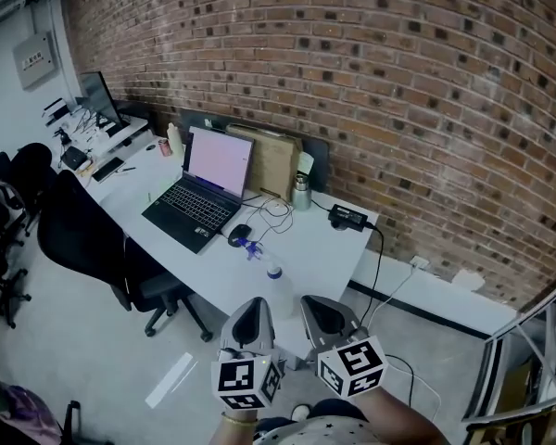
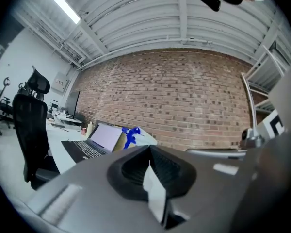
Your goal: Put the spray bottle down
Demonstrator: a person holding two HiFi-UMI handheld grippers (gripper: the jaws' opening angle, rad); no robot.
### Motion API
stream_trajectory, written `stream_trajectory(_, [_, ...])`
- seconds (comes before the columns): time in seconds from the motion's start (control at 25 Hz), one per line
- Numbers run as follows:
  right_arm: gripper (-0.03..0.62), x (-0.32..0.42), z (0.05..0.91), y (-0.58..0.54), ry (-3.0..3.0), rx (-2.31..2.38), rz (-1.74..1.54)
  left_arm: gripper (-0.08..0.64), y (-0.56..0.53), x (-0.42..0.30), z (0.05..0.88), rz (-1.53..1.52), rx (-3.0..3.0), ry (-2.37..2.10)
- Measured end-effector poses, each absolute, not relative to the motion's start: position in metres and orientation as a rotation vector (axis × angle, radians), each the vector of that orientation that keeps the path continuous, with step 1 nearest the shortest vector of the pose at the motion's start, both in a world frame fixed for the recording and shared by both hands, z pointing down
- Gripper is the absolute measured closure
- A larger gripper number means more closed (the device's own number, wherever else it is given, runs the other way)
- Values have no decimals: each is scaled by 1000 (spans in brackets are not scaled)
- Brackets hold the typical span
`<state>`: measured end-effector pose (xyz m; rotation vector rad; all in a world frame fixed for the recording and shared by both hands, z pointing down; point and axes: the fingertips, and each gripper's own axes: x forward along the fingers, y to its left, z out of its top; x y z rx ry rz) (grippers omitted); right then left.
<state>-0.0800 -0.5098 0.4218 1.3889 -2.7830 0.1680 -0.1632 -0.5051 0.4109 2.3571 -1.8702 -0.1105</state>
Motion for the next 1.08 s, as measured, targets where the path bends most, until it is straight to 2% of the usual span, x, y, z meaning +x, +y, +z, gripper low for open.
stream_trajectory(1.08, [594,-85,424,-500,-2754,1381,121,552,-494,-151,412,-47,2416,-1849])
